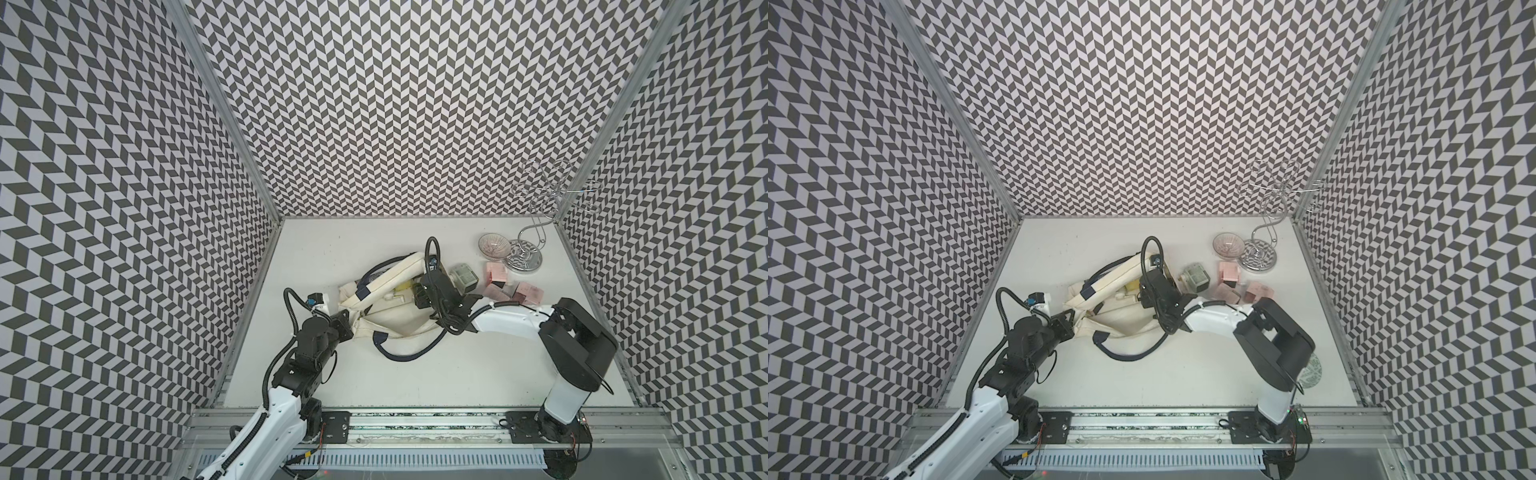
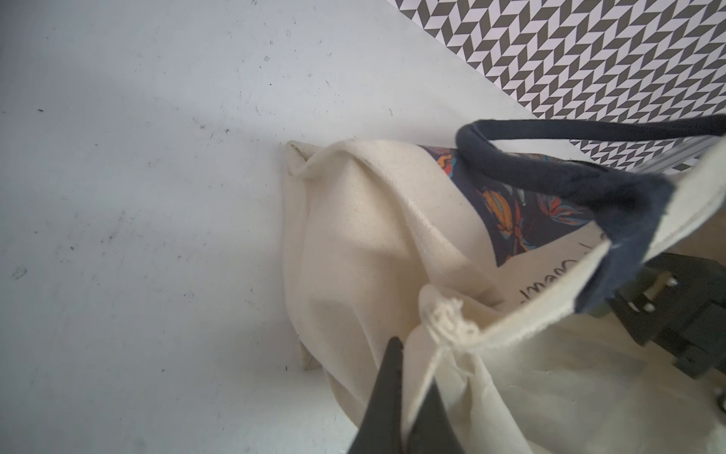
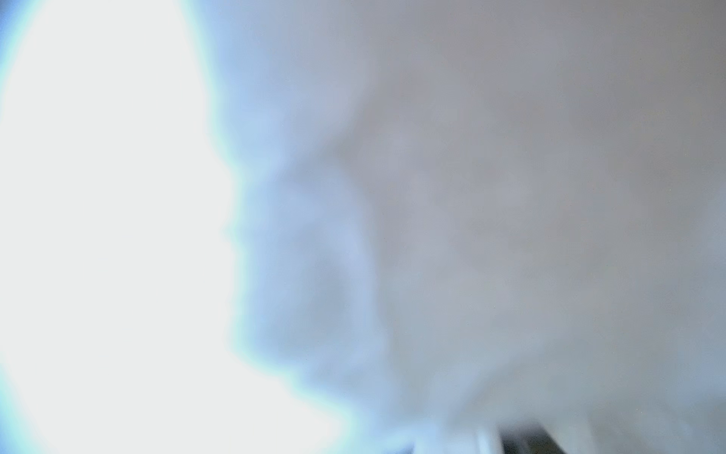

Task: Take out the pencil sharpeners from the tote bags
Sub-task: Pick up the pencil sharpener from the canvas bag.

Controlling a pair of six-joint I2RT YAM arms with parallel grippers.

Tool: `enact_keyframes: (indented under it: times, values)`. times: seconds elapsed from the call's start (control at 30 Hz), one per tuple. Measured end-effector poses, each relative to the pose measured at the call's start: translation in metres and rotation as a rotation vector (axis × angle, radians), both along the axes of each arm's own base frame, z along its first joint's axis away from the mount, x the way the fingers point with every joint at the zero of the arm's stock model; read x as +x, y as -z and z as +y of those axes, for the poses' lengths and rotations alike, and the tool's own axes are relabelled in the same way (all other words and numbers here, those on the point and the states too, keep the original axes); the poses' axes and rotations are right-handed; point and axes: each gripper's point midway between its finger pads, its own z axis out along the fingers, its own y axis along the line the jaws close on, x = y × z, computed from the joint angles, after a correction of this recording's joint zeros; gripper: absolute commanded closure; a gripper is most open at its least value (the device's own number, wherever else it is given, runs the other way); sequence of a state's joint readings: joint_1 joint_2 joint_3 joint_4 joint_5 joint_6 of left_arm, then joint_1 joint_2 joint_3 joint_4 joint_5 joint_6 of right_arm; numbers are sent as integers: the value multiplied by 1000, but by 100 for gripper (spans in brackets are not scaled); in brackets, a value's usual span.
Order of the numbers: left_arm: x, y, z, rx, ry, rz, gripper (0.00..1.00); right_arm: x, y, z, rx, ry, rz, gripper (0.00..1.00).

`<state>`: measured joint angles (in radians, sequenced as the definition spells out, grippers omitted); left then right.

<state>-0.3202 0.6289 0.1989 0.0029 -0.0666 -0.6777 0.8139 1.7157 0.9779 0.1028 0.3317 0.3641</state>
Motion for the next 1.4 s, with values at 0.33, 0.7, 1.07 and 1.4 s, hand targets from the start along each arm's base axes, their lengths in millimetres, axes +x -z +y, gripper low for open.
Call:
enact_keyframes:
  times: [0.33,0.7,1.07,1.4]
  values:
    - [0,1,2,6,-10,4,100,-33,-27,20,111,-217,-6,55]
    - [1,-7,2,-44,-37,7,100,-57,-47,35,186,-369,25,59]
    - [12,-22,1,-87,-70,15,100,-65,-185,-9,405,-275,-233,63]
    - [10,-30,2,-113,-74,-12,100,-27,-163,-149,463,147,-244,64]
